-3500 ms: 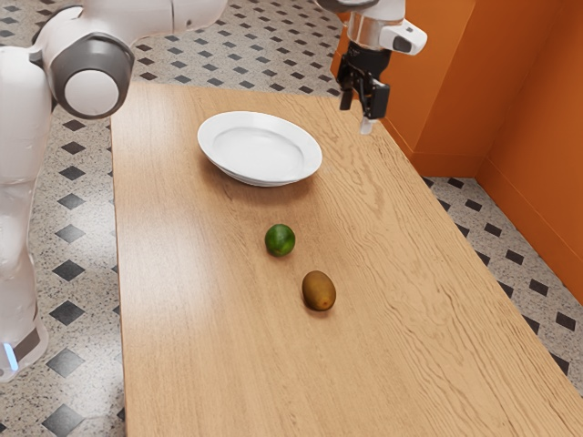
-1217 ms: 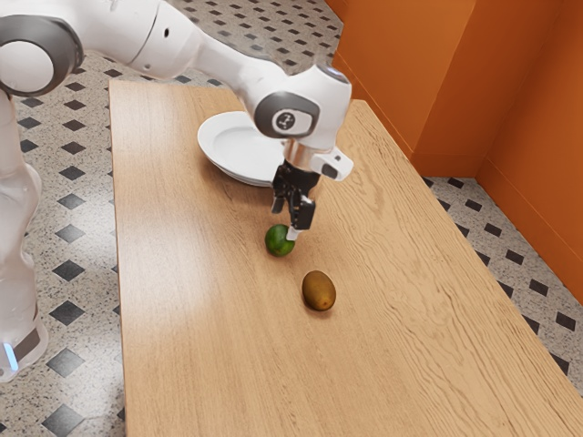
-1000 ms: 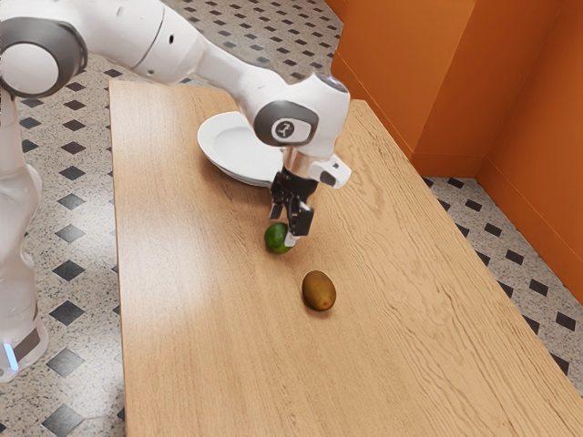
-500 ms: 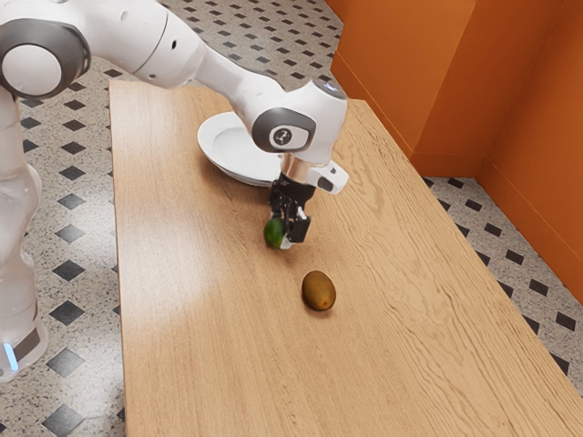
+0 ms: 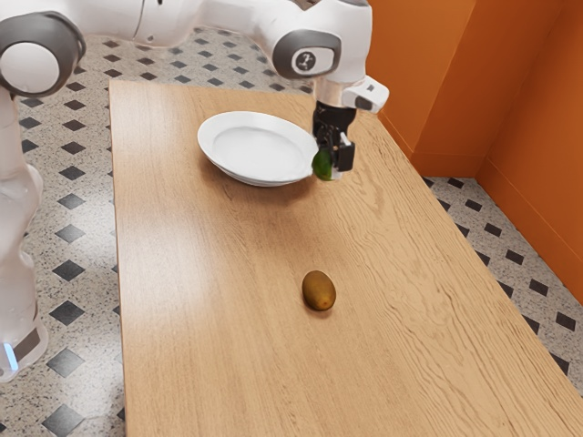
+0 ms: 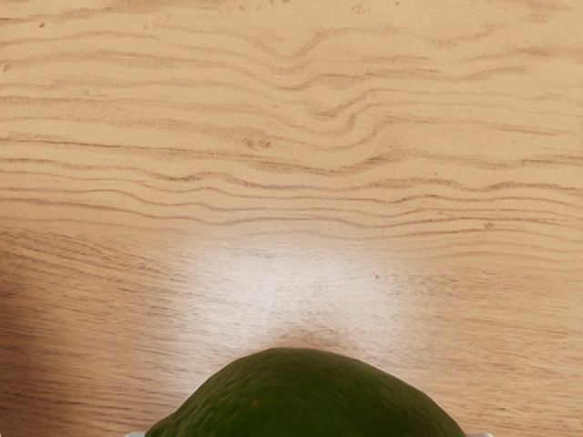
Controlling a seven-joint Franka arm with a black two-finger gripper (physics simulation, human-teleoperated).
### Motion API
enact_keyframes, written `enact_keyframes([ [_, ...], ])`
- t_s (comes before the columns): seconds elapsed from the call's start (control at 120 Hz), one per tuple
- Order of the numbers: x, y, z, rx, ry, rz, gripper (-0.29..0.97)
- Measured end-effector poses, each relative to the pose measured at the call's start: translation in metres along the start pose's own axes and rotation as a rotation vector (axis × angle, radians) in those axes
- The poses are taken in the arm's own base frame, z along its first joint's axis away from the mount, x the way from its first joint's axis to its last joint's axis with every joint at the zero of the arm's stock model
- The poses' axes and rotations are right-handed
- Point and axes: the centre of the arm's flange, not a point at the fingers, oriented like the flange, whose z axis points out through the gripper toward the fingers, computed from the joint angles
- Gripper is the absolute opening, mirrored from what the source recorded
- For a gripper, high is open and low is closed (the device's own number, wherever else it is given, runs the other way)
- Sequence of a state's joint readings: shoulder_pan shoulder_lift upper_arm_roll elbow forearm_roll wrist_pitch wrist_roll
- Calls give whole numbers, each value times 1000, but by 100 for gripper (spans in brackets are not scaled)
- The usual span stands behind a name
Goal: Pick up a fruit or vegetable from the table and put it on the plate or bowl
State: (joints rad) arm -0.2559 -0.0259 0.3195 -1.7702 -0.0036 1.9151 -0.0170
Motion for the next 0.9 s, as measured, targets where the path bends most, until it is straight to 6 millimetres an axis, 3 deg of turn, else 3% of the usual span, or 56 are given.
enact_keyframes([
  [0.183, 11, -37, -31, 36, 45, -28, 32],
  [0.342, 20, -85, -24, 82, 32, -89, 32],
  [0.55, 9, -176, -7, 134, -8, -215, 31],
  [0.9, 10, -181, 5, 145, -29, -192, 32],
])
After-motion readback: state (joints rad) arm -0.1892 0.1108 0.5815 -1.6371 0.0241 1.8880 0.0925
